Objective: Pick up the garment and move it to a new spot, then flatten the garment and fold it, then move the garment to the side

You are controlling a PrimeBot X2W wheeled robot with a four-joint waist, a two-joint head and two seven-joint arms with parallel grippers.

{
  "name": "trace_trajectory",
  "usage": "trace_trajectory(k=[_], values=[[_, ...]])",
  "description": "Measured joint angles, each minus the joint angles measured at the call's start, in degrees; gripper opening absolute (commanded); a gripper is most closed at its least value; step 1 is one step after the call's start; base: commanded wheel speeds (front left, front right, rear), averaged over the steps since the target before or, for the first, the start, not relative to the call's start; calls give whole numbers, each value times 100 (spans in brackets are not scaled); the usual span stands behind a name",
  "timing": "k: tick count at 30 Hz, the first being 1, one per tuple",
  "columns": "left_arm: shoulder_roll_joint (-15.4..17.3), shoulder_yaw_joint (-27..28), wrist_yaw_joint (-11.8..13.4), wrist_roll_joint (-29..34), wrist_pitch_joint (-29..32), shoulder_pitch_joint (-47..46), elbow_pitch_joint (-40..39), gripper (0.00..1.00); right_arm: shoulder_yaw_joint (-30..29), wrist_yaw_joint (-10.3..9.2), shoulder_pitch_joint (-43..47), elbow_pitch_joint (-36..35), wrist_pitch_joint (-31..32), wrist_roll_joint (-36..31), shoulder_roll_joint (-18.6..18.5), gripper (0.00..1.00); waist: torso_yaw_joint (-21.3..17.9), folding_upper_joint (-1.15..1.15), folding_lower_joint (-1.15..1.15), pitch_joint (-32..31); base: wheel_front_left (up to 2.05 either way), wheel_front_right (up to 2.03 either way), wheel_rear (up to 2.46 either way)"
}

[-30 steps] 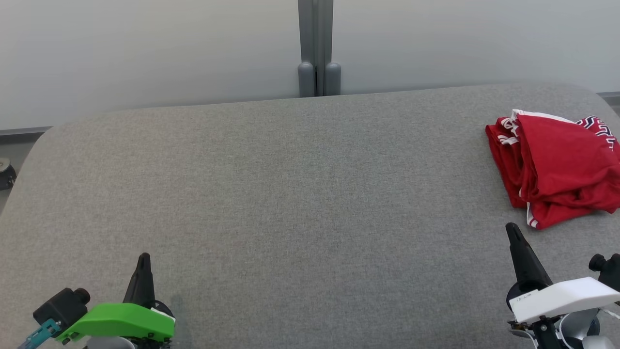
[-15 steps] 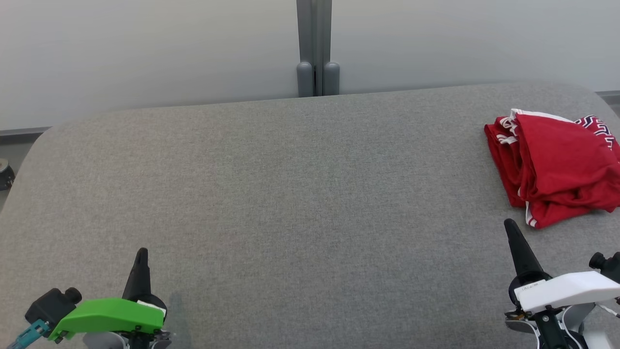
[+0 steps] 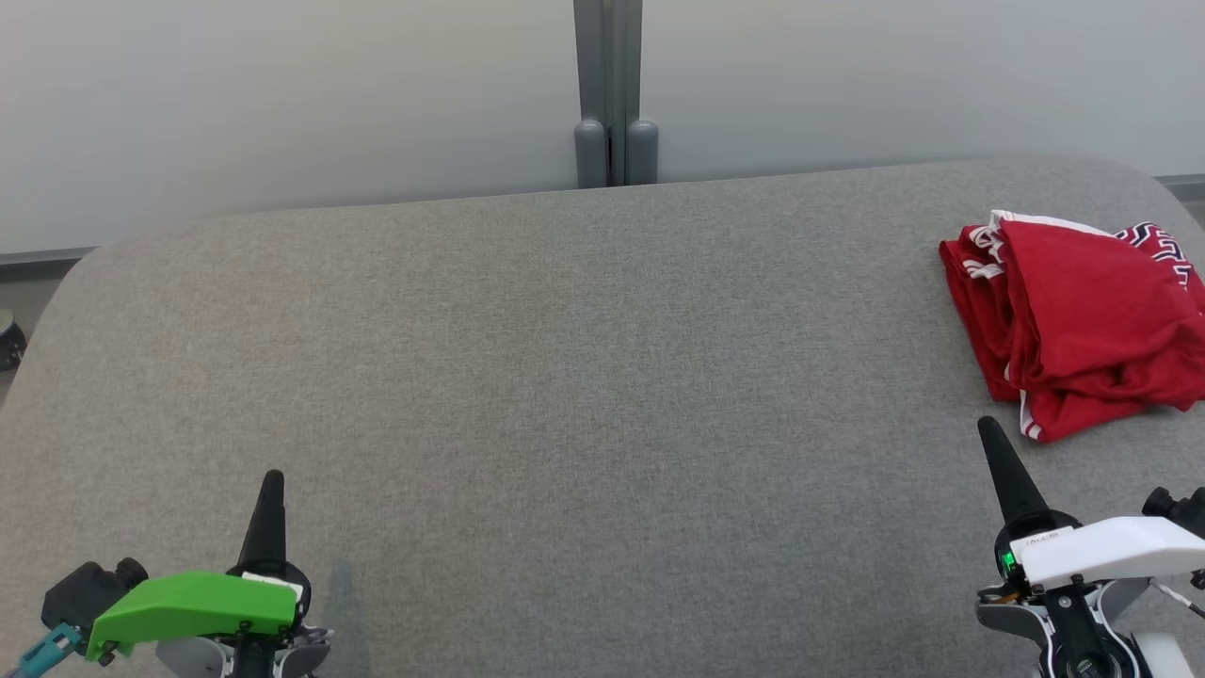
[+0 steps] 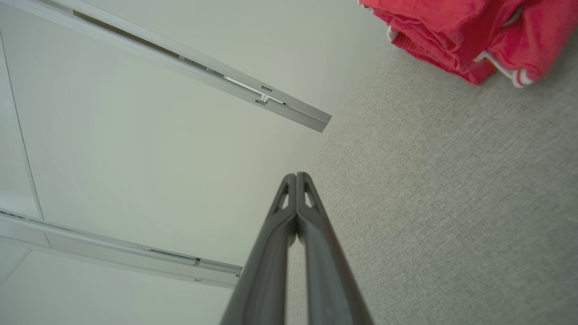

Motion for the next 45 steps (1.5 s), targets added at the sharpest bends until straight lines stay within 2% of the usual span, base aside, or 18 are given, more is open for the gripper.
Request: trace_trajectory(k=[45], values=[[-278, 605, -452, -1851, 552, -263, 93, 0, -156, 0, -469, 595, 233, 2038, 142, 0, -56, 0, 0, 11, 0, 0, 0]])
